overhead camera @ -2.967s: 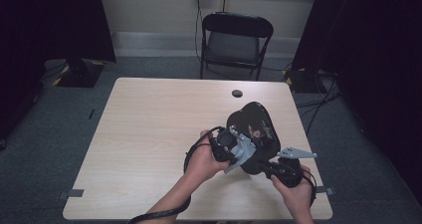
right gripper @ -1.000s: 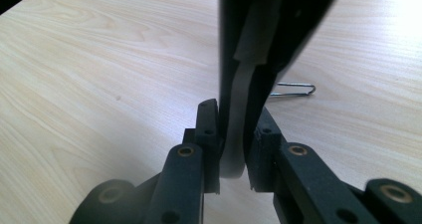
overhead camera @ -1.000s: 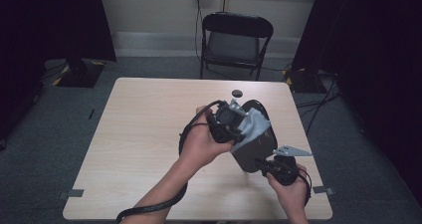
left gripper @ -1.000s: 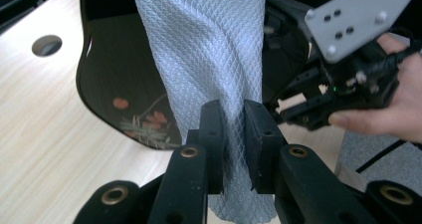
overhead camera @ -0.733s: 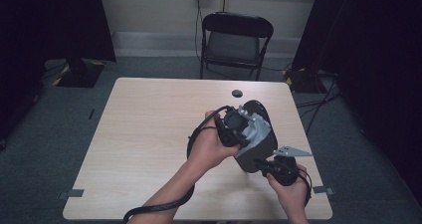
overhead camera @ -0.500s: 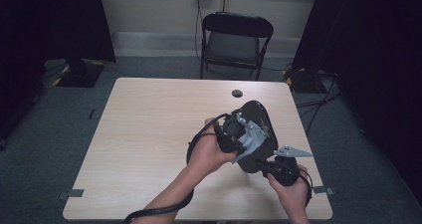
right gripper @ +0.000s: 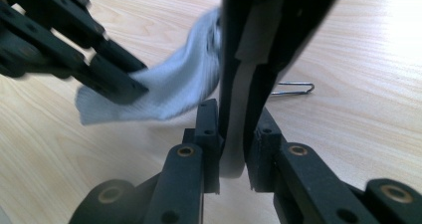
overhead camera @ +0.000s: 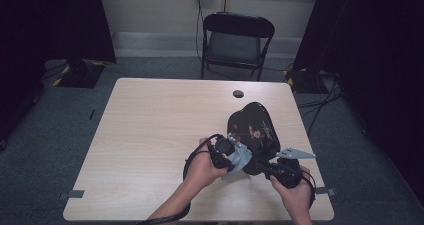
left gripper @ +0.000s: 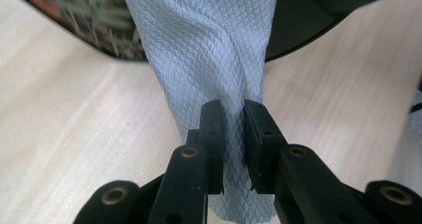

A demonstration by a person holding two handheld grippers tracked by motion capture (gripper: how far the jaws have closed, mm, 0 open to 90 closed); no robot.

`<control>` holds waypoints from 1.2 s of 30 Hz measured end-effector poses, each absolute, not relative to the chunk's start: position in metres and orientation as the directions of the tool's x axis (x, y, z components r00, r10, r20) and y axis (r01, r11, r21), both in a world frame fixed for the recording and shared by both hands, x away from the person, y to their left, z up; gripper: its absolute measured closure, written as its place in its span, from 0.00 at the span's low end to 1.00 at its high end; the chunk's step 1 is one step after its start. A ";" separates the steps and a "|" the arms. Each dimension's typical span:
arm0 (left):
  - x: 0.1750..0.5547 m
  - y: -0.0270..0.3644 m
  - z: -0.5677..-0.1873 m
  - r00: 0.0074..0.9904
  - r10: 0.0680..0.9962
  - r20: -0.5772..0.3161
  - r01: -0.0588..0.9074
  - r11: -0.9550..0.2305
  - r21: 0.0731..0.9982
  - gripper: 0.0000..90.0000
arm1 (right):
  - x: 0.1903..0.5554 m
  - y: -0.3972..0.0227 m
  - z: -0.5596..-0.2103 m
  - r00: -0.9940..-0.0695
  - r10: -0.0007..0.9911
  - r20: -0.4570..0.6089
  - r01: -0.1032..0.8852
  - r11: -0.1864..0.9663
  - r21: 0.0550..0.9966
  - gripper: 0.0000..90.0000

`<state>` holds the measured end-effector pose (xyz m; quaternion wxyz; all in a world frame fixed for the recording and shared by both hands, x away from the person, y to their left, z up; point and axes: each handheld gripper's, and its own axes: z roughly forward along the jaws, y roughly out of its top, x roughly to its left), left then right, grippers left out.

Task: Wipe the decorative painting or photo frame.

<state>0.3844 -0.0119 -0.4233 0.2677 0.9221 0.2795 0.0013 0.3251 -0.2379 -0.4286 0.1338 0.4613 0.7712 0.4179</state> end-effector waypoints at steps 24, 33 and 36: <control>0.376 -0.002 -0.392 0.852 0.506 -0.131 0.488 -0.680 0.547 0.89 | 0.320 -0.248 -0.426 -0.562 0.804 0.194 0.593 0.228 0.772 0.88; 0.364 -0.018 -0.329 0.886 0.459 -0.070 0.390 -0.655 0.647 0.89 | 0.319 -0.248 -0.426 -0.559 0.806 0.194 0.596 0.229 0.770 0.88; 0.361 -0.024 -0.325 0.893 0.446 -0.063 0.377 -0.661 0.649 0.89 | 0.319 -0.247 -0.426 -0.558 0.808 0.189 0.595 0.231 0.770 0.88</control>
